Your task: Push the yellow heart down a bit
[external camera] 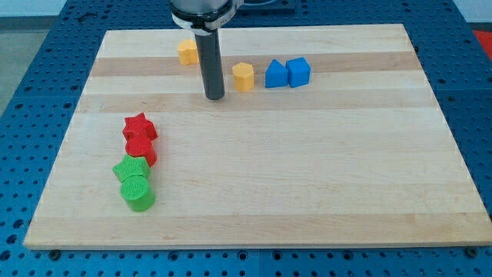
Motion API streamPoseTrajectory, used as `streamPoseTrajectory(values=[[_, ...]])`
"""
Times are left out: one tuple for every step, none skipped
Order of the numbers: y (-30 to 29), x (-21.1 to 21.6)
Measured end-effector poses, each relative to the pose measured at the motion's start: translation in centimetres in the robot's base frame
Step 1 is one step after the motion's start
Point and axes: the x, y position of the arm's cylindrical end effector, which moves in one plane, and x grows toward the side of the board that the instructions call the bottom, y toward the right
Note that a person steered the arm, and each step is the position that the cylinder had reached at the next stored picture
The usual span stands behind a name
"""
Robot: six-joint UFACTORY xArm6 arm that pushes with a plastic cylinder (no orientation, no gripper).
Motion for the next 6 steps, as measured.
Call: streamPoseTrajectory(values=[[0.9,-1.7],[2.7,-2.9],[4.0,-3.2],[4.0,-3.2],[2.6,-3.2],[1.8,-5.6]])
